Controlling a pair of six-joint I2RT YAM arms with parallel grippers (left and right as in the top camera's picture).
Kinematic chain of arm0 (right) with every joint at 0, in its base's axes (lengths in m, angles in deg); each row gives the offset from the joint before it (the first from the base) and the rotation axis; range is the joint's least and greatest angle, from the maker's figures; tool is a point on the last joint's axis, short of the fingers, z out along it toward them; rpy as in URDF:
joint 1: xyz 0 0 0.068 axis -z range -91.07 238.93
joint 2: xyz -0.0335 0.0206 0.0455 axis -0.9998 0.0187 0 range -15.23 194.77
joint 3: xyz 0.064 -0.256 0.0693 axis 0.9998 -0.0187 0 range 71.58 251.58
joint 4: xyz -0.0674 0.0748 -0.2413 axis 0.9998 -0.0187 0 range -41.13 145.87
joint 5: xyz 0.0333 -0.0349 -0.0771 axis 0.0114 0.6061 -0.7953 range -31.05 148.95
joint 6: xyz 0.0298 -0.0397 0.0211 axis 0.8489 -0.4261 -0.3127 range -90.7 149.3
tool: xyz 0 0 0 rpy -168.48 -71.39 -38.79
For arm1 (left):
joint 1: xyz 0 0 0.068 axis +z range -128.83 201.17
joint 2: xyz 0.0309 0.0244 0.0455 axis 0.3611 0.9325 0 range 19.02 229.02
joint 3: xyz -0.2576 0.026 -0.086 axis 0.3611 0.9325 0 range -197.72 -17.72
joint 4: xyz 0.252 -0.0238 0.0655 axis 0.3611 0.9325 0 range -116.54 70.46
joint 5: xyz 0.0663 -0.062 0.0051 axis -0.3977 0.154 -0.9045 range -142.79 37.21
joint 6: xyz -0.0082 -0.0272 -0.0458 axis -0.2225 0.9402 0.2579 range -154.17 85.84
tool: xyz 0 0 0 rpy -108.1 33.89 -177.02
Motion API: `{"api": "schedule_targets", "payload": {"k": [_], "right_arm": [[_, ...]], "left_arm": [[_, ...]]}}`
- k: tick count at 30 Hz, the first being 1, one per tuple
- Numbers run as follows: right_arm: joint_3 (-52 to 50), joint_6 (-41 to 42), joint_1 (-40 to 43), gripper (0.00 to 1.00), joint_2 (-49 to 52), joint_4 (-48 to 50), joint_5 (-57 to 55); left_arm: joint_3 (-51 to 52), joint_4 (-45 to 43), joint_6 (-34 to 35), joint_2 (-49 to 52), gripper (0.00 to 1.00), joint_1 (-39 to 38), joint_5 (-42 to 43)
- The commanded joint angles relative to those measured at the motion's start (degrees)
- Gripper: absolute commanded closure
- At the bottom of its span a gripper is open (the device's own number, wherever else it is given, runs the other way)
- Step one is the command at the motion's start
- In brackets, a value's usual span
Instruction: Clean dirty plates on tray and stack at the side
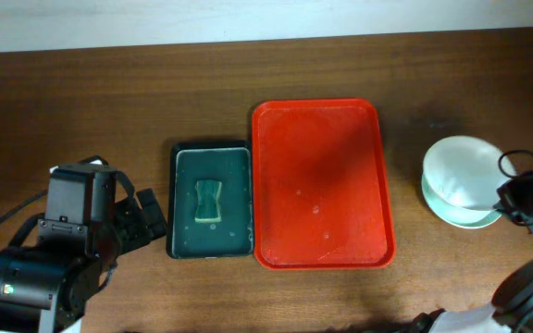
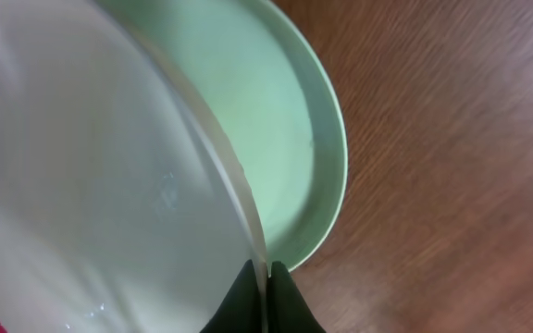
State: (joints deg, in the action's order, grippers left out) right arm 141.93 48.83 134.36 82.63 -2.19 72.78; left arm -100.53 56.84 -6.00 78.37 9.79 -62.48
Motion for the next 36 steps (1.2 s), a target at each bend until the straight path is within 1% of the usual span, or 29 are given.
{"api": "schedule_targets", "payload": {"k": [1, 2, 3, 5, 6, 7, 9, 11, 13, 14, 15, 17, 18, 19, 20, 23, 25, 27, 28, 33, 36], "right_arm": [[-0.22, 0.44, 0.09, 0.76, 2.05, 0.17, -5.86], [-0.22, 0.42, 0.15, 0.62, 1.92, 0.17, -7.19], [-0.22, 0.44, 0.35, 0.53, 1.62, 0.20, -6.47], [-0.15, -0.35, 0.35, 0.48, 0.22, -0.02, -1.27], [-0.15, -1.60, 0.31, 0.44, -1.27, -0.15, 2.10], [-0.15, -2.75, 0.02, 0.44, -3.32, -0.76, 5.73], [-0.15, -6.43, -2.10, 0.44, -10.62, -2.40, 13.99], [-0.15, -9.64, -4.72, 0.44, -16.85, -4.02, 18.32], [-0.15, -15.67, -9.86, 0.44, -26.53, -7.13, 23.19], [-0.15, -18.08, -12.15, 0.44, -30.03, -8.31, 24.04], [-0.15, -20.92, -16.70, 0.44, -35.98, -10.16, 24.11], [-0.17, -22.60, -22.71, 0.42, -42.86, -11.82, 24.00], [-0.17, -22.53, -26.49, 0.39, -46.71, -12.09, 23.28], [-0.17, -22.53, -28.55, 0.02, -48.96, -12.04, 22.86], [-0.17, -22.53, -31.54, 0.02, -52.37, -12.02, 21.73], [-0.17, -22.49, -37.18, 0.02, -60.02, -12.44, 21.55], [-0.17, -22.51, -39.58, 0.02, -65.13, -12.74, 21.53], [-0.17, -22.51, -40.04, 0.02, -68.70, -12.76, 21.53], [-0.17, -22.62, -40.09, 0.02, -69.81, -12.74, 21.33], [-0.31, -23.54, -40.54, 0.02, -72.17, -13.05, 11.02], [-2.43, -31.69, -42.25, 0.02, -72.43, -10.40, 8.63]], "left_arm": [[-0.11, -0.09, 0.68, -0.20, 0.01, 0.42, -0.66], [-0.11, -0.09, 0.68, -0.20, 0.01, 0.42, -0.66], [-0.11, -0.09, 0.68, -0.20, 0.01, 0.42, -0.66], [-0.11, -0.09, 0.68, -0.17, 0.01, 0.42, -0.66], [-0.11, -0.09, 0.68, -0.20, 0.01, 0.42, -0.66], [-0.11, -0.09, 0.68, -0.20, 0.01, 0.42, -0.66], [-0.11, -0.09, 0.68, -0.20, 0.01, 0.42, -0.66], [-0.11, -0.09, 0.68, -0.20, 0.01, 0.42, -0.66], [-0.11, -0.09, 0.68, -0.20, 0.01, 0.42, -0.66], [-0.11, -0.09, 0.68, -0.20, 0.01, 0.42, -0.66], [-0.11, -0.09, 0.68, -0.20, 0.01, 0.42, -0.66], [-0.11, -0.09, 0.68, -0.20, 0.01, 0.42, -0.66], [-0.11, -0.09, 0.68, -0.20, 0.00, 0.42, -0.66], [-0.11, -0.09, 0.68, -0.20, 0.01, 0.42, -0.66], [-0.11, -0.09, 0.68, -0.20, 0.00, 0.42, -0.66], [-0.11, -0.09, 0.68, -0.20, 0.01, 0.42, -0.66], [-0.11, -0.09, 0.68, -0.20, 0.00, 0.42, -0.66], [-0.11, -0.09, 0.68, -0.20, 0.01, 0.42, -0.66], [-0.11, -0.09, 0.68, -0.20, 0.01, 0.42, -0.66], [-0.11, -0.09, 0.68, -0.20, 0.01, 0.42, -0.66], [-0.11, -0.07, 0.68, -0.20, 0.01, 0.42, -0.66]]}}
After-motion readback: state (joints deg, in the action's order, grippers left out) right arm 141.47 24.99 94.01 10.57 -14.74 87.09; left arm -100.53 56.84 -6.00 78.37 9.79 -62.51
